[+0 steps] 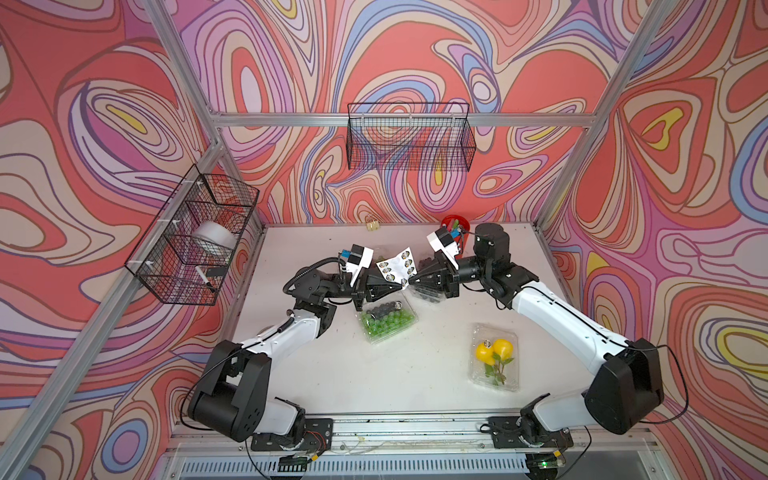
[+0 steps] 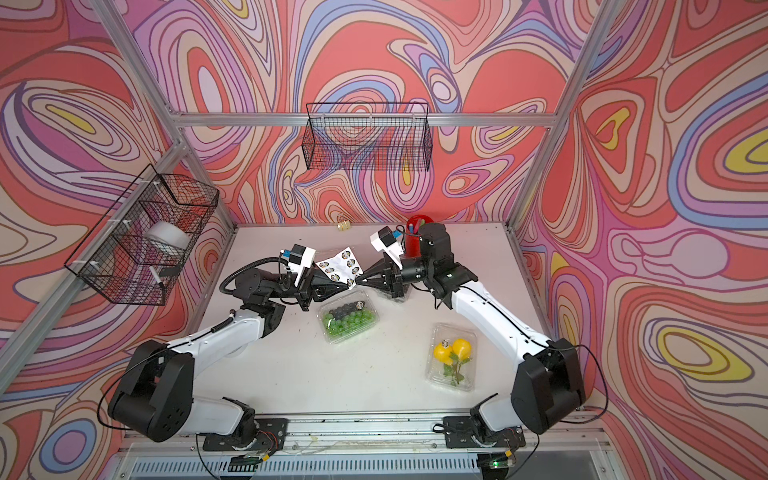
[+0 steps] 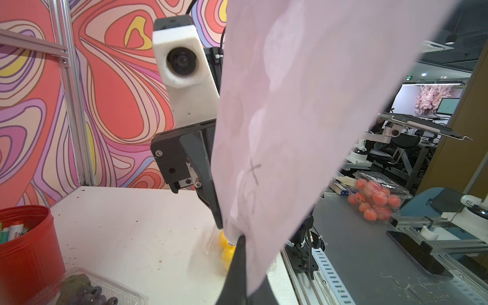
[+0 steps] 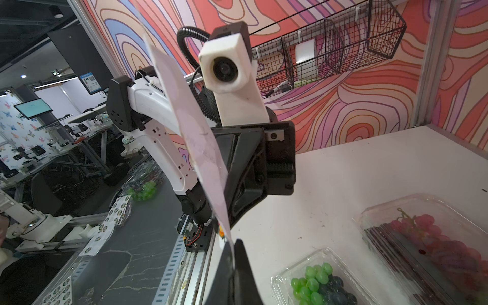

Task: Label fruit boxes
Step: Adjust the label sticker.

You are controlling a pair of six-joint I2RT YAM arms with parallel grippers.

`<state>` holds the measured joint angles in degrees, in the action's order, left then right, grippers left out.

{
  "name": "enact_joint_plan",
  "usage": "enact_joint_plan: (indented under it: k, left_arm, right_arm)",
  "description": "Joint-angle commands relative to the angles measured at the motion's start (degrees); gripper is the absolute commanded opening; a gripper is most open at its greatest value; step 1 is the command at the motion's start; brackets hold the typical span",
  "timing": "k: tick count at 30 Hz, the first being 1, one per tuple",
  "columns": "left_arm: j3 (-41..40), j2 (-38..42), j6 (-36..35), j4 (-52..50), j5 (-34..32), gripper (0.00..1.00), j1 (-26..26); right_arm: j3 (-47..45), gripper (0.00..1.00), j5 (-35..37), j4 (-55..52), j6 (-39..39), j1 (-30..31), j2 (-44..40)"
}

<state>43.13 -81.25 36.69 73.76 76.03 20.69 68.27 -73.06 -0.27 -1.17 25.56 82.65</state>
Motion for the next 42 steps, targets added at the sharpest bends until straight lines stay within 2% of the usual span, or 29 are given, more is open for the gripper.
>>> enact_joint_plan:
  k: [1,6,7,9,13,23,28,33,36,38,40,42]
  left_arm:
    - [1.0,-0.3,0.1,3.8,0.6,0.00,0.4]
    - [1.6,-0.7,0.1,3.8,0.9,0.00,0.4]
    - [1.6,-0.7,0.1,3.7,0.9,0.00,0.4]
    - [1.5,-0.6,0.2,3.7,0.9,0.00,0.4]
    - [1.2,-0.2,0.2,3.8,1.2,0.00,0.4]
    - [1.3,0.1,0.3,3.8,1.1,0.00,0.5]
    - [1.4,0.0,0.5,3.7,1.3,0.00,0.4]
    - [1.4,0.1,0.5,3.8,1.3,0.00,0.4]
    - [1.3,0.0,0.4,3.8,1.3,0.00,0.4]
    - [1.2,-0.1,0.4,3.7,1.3,0.00,0.4]
    - [1.2,-0.2,0.3,3.8,1.4,0.00,0.4]
    - [1.2,-0.3,0.2,3.8,1.4,0.00,0.4]
  right_arm:
    - [-0.5,0.00,-4.5,1.9,-1.5,0.1,-1.8]
    - [0.0,0.01,-3.7,0.8,-1.9,0.2,-1.9]
    - [0.1,0.08,-2.0,-0.3,-1.2,0.1,-2.2]
    - [-0.1,0.16,0.0,-0.7,0.2,0.2,-3.0]
    - [-0.3,0.20,1.3,1.2,-0.7,0.2,-3.5]
    - [0.1,0.21,-0.2,1.7,-2.9,0.1,-2.1]
    - [1.8,0.13,-2.4,0.1,-3.8,0.1,-0.1]
    - [2.4,0.11,-3.1,-0.4,-3.9,0.1,0.5]
    - [2.3,0.03,-5.4,1.5,-5.3,0.1,0.6]
    - [2.1,0.03,-6.2,2.9,-6.9,0.2,0.5]
    - [1.8,0.09,-6.1,3.4,-7.6,0.1,0.2]
    - [1.4,0.11,-6.0,3.6,-7.6,0.2,-0.3]
